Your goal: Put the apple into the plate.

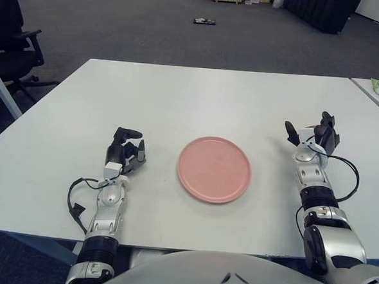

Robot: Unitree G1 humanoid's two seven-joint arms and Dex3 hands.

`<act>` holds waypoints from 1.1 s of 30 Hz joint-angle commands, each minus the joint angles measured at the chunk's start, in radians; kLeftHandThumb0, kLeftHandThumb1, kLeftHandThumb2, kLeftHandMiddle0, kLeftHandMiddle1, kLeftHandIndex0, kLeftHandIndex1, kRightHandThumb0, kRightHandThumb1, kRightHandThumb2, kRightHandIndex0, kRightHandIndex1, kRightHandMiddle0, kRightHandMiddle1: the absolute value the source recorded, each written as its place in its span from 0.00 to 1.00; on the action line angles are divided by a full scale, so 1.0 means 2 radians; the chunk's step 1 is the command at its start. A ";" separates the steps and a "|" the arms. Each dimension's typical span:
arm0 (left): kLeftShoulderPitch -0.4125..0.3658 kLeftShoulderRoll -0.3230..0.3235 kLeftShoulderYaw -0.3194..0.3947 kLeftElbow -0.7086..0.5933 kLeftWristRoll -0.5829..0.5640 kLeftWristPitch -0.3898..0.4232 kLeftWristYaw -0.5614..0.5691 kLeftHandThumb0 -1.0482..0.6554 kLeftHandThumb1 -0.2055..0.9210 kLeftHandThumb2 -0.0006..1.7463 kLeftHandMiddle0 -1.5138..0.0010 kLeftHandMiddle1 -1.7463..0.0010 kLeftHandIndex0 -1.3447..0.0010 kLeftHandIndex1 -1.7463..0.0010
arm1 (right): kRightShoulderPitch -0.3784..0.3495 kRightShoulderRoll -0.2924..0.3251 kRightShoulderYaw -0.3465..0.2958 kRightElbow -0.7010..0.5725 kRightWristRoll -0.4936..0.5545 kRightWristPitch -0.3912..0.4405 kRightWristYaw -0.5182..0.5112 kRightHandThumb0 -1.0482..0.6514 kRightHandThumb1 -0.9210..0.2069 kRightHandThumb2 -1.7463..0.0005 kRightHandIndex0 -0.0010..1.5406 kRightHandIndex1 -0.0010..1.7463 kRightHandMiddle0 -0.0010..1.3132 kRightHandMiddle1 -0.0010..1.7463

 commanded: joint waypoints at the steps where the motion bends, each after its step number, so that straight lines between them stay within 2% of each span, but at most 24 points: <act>1: 0.009 0.004 0.001 0.008 0.008 0.018 0.006 0.39 0.75 0.53 0.47 0.00 0.72 0.00 | -0.005 0.004 0.008 0.026 -0.003 0.004 -0.003 0.02 0.21 0.81 0.00 0.00 0.00 0.00; 19: 0.011 0.003 0.002 0.004 0.004 0.022 0.003 0.38 0.74 0.53 0.47 0.00 0.72 0.00 | -0.011 0.001 0.016 0.079 0.004 0.006 -0.007 0.01 0.18 0.88 0.00 0.00 0.00 0.00; 30: 0.013 0.004 0.001 -0.001 0.007 0.027 0.005 0.38 0.74 0.53 0.47 0.00 0.72 0.00 | -0.030 -0.001 0.002 0.122 0.020 0.005 -0.008 0.04 0.17 0.88 0.00 0.00 0.00 0.00; 33: 0.014 0.004 0.000 -0.003 0.008 0.029 0.005 0.38 0.74 0.53 0.46 0.00 0.72 0.00 | -0.035 0.000 -0.003 0.134 0.025 0.003 -0.012 0.06 0.19 0.85 0.00 0.00 0.00 0.00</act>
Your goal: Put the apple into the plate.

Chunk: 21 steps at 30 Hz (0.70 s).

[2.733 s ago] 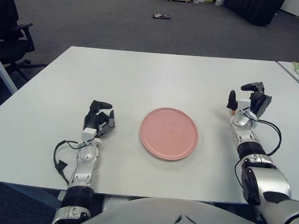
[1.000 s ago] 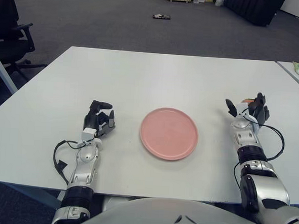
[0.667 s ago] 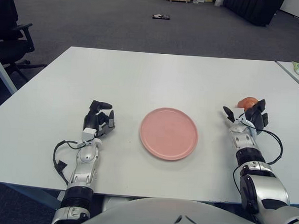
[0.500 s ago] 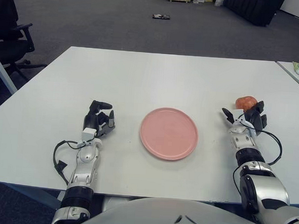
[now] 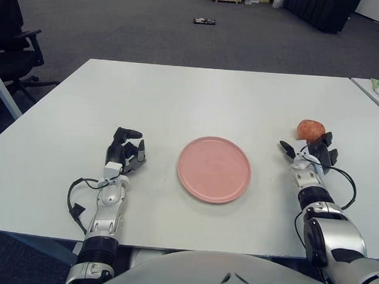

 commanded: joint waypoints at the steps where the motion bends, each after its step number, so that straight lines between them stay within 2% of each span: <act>1: 0.013 0.004 0.001 0.004 0.008 0.019 0.003 0.38 0.74 0.53 0.46 0.00 0.72 0.00 | -0.011 0.001 -0.010 0.026 0.016 0.003 -0.002 0.08 0.23 0.80 0.01 0.01 0.00 0.00; 3: 0.013 0.004 0.000 0.003 0.009 0.020 0.004 0.38 0.74 0.53 0.46 0.00 0.72 0.00 | -0.016 0.001 -0.012 0.036 0.019 0.005 -0.005 0.10 0.30 0.71 0.01 0.06 0.00 0.00; 4: 0.013 0.004 0.000 0.002 0.009 0.021 0.004 0.38 0.74 0.53 0.46 0.00 0.72 0.00 | -0.018 0.001 -0.013 0.040 0.020 0.006 -0.007 0.13 0.34 0.65 0.00 0.16 0.00 0.00; 5: 0.013 0.004 0.000 0.002 0.009 0.021 0.004 0.38 0.74 0.53 0.46 0.00 0.72 0.00 | -0.020 0.000 -0.013 0.043 0.021 0.009 -0.008 0.14 0.36 0.63 0.00 0.20 0.00 0.00; 7: 0.014 0.004 0.000 0.001 0.010 0.021 0.005 0.38 0.74 0.53 0.46 0.00 0.72 0.00 | -0.023 0.000 -0.014 0.049 0.022 0.010 -0.010 0.19 0.39 0.57 0.00 0.34 0.01 0.01; 8: 0.014 0.003 0.000 0.001 0.009 0.021 0.005 0.38 0.74 0.53 0.46 0.00 0.72 0.00 | -0.025 0.000 -0.014 0.052 0.022 0.010 -0.013 0.19 0.39 0.56 0.00 0.36 0.01 0.01; 10: 0.015 0.003 0.000 0.001 0.009 0.020 0.005 0.38 0.74 0.53 0.46 0.00 0.72 0.00 | -0.027 0.000 -0.015 0.056 0.023 0.009 -0.017 0.22 0.40 0.53 0.00 0.45 0.00 0.10; 16: 0.016 0.003 0.002 0.000 0.004 0.022 0.003 0.39 0.75 0.53 0.47 0.00 0.72 0.00 | -0.029 -0.001 -0.018 0.065 0.023 -0.004 -0.032 0.27 0.39 0.50 0.00 0.61 0.00 0.34; 21: 0.016 0.002 0.002 0.000 0.003 0.023 0.004 0.39 0.75 0.53 0.47 0.00 0.72 0.00 | -0.033 -0.004 -0.016 0.071 0.021 -0.008 -0.038 0.29 0.38 0.48 0.00 0.67 0.00 0.45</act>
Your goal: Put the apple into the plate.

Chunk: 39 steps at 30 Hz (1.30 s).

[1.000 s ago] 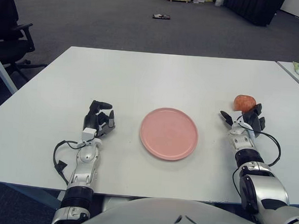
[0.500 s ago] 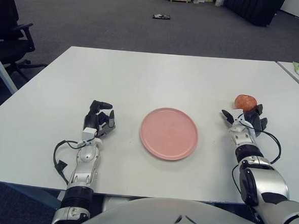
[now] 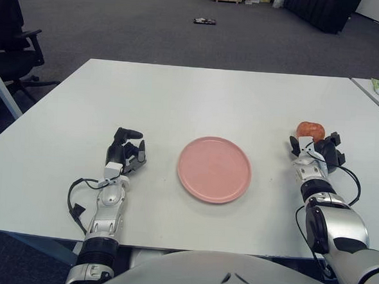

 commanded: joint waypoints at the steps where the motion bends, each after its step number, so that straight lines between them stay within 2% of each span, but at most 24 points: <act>1: 0.012 0.002 0.004 0.009 0.002 0.017 0.004 0.39 0.75 0.53 0.47 0.00 0.72 0.00 | -0.004 0.009 -0.002 0.016 0.013 0.006 0.003 0.29 0.38 0.48 0.00 0.67 0.00 0.47; 9: 0.011 0.002 0.005 0.012 0.000 0.013 0.002 0.38 0.74 0.53 0.47 0.00 0.72 0.00 | -0.017 0.002 0.003 0.035 0.010 -0.003 0.003 0.31 0.40 0.46 0.02 0.73 0.00 0.56; 17: 0.010 0.004 0.005 0.017 -0.003 0.005 0.000 0.39 0.75 0.53 0.49 0.00 0.72 0.00 | -0.024 -0.004 0.007 0.052 0.010 -0.028 0.011 0.33 0.44 0.42 0.08 0.84 0.00 0.68; 28: 0.012 0.006 0.006 0.016 -0.002 -0.001 -0.001 0.39 0.75 0.52 0.49 0.00 0.73 0.00 | -0.043 -0.011 0.009 0.076 0.011 -0.047 0.040 0.34 0.45 0.40 0.11 0.85 0.00 0.71; 33: 0.014 0.004 0.007 0.012 0.000 0.004 0.003 0.39 0.75 0.52 0.49 0.00 0.73 0.00 | -0.047 -0.014 0.007 0.085 0.014 -0.056 0.056 0.34 0.44 0.40 0.17 0.84 0.00 0.72; 36: 0.015 0.004 0.007 0.010 0.000 0.007 0.004 0.39 0.75 0.53 0.48 0.00 0.72 0.00 | -0.047 -0.014 0.006 0.087 0.015 -0.061 0.059 0.34 0.43 0.39 0.21 0.88 0.00 0.89; 37: 0.015 0.003 0.007 0.009 0.000 0.008 0.005 0.39 0.75 0.53 0.47 0.00 0.72 0.00 | -0.047 -0.014 0.006 0.087 0.015 -0.062 0.060 0.34 0.43 0.39 0.21 0.89 0.00 0.91; 38: 0.015 0.003 0.007 0.008 0.000 0.009 0.005 0.39 0.75 0.53 0.47 0.00 0.72 0.00 | -0.047 -0.014 0.006 0.088 0.015 -0.063 0.060 0.44 0.40 0.41 0.27 0.87 0.08 0.94; 39: 0.016 0.003 0.007 0.007 0.001 0.011 0.006 0.39 0.75 0.53 0.47 0.00 0.72 0.00 | -0.047 -0.014 0.007 0.088 0.014 -0.063 0.060 0.47 0.39 0.41 0.30 0.86 0.11 0.96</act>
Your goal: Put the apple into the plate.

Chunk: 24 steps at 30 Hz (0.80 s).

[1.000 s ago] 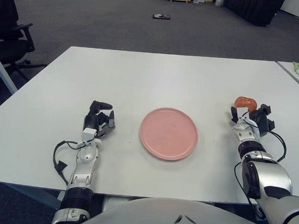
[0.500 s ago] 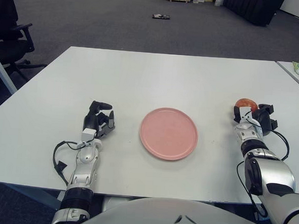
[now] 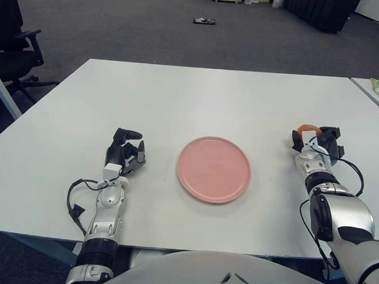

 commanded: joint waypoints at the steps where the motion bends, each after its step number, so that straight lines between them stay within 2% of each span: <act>1: 0.013 0.003 0.006 0.005 0.005 0.021 0.007 0.39 0.75 0.53 0.47 0.00 0.72 0.00 | 0.001 0.005 0.001 0.010 0.010 0.005 0.009 0.52 0.39 0.41 0.33 0.85 0.16 0.97; 3: 0.013 0.003 0.006 0.003 0.005 0.023 0.008 0.39 0.75 0.53 0.47 0.00 0.72 0.00 | 0.001 0.005 0.002 0.010 0.008 0.006 0.008 0.58 0.43 0.38 0.39 0.84 0.23 0.99; 6: 0.013 0.003 0.006 0.002 0.005 0.025 0.007 0.39 0.74 0.53 0.47 0.00 0.72 0.00 | 0.000 0.005 0.005 0.010 0.006 0.010 0.006 0.60 0.50 0.31 0.44 0.86 0.28 1.00; 17: 0.013 0.005 0.006 0.004 0.006 0.020 0.005 0.39 0.74 0.53 0.47 0.00 0.72 0.00 | 0.000 0.002 0.011 0.011 0.004 0.008 0.007 0.61 0.64 0.16 0.47 0.99 0.34 1.00; 24: 0.011 0.006 0.007 0.005 0.003 0.021 0.003 0.39 0.74 0.53 0.47 0.00 0.72 0.00 | 0.007 -0.001 -0.002 0.014 0.019 -0.034 0.025 0.61 0.74 0.08 0.52 1.00 0.41 1.00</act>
